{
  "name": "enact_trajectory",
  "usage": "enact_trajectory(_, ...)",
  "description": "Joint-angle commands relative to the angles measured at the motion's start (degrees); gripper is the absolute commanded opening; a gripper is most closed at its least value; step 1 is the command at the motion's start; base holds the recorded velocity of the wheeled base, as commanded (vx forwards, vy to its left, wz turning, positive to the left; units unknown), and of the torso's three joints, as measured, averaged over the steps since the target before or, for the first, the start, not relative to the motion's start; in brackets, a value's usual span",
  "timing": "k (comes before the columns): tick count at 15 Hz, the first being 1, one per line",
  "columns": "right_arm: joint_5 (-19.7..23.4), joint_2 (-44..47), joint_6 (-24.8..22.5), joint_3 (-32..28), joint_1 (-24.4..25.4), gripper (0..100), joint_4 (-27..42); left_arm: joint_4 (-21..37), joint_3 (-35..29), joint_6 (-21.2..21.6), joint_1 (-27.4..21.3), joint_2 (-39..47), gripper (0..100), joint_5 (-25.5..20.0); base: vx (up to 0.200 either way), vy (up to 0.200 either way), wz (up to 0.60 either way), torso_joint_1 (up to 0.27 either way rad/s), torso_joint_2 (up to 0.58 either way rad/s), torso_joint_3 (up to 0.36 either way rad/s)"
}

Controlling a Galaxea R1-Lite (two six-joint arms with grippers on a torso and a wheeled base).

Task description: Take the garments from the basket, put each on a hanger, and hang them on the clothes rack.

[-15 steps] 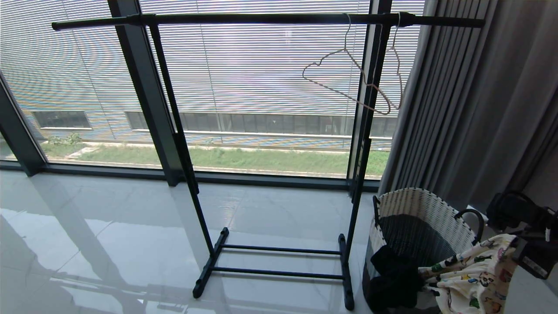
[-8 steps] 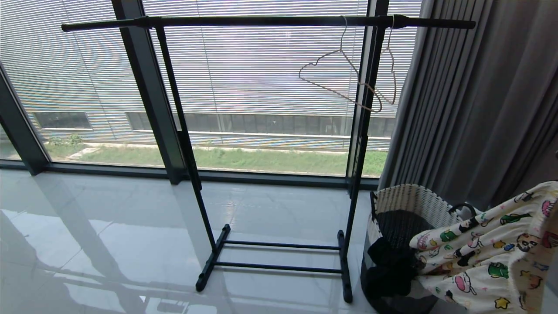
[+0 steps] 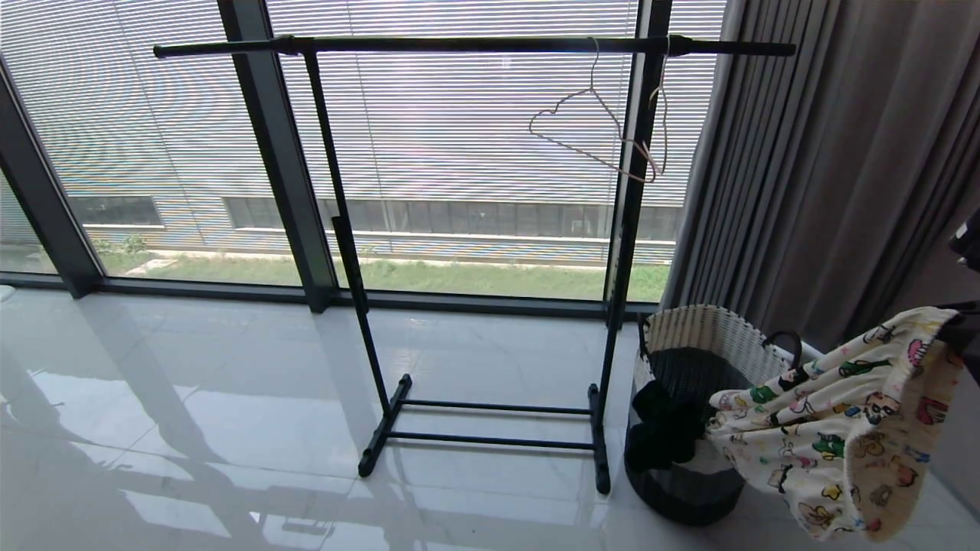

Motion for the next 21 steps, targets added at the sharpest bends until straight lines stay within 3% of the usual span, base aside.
enact_trajectory(1,2.66,3.65,2.72,-2.61,2.60,0,-0.19,0.03,0.00,2.10,-0.02,0.09,100,-0.21,0.000,0.000,0.00,0.000,0.00,0.000)
enact_trajectory(6,8.90,9.63,4.83,-5.86,4.88,0,-2.56,-0.58,-0.18,2.98,-0.11,0.18,100,-1.61,0.000,0.000,0.00,0.000,0.00,0.000)
enact_trajectory(7,9.08,10.77,4.92,-5.68,5.32,0,-3.36,-2.25,-3.52,2.28,-0.81,2.29,100,-2.14,0.000,0.000,0.00,0.000,0.00,0.000)
enact_trajectory(9,9.08,12.97,6.85,-5.51,7.87,0,-4.50,-8.14,-16.00,-4.49,-5.91,18.90,100,-2.14,0.000,0.000,0.00,0.000,0.00,0.000)
enact_trajectory(11,9.08,15.16,11.60,-5.51,11.65,0,-7.57,-16.84,-25.66,-5.98,-8.46,38.94,100,-2.14,0.000,0.000,0.00,0.000,0.00,0.000)
enact_trajectory(13,8.81,16.92,15.11,-5.51,14.55,0,-11.18,-28.18,-32.78,-6.16,-14.79,57.74,100,-2.14,0.000,0.000,0.00,0.000,0.00,0.000)
enact_trajectory(14,8.73,17.80,15.73,-5.51,15.25,0,-12.58,-30.29,-36.74,-6.16,-18.83,65.57,100,-2.14,0.000,0.000,0.00,0.000,0.00,0.000)
enact_trajectory(17,8.73,19.91,15.82,-5.77,16.57,0,-15.66,-30.29,-42.80,-7.92,-31.49,78.22,100,-2.23,0.000,0.000,0.00,0.000,0.00,0.000)
enact_trajectory(18,8.73,20.70,16.17,-5.77,17.10,0,-17.07,-30.29,-43.95,-10.90,-37.55,81.83,100,-2.40,0.000,0.000,0.00,0.000,0.00,0.000)
enact_trajectory(21,8.73,22.11,17.05,-5.77,17.80,0,-20.14,-30.29,-46.67,-20.31,-47.83,88.77,100,-2.23,0.000,0.000,0.00,0.000,0.00,0.000)
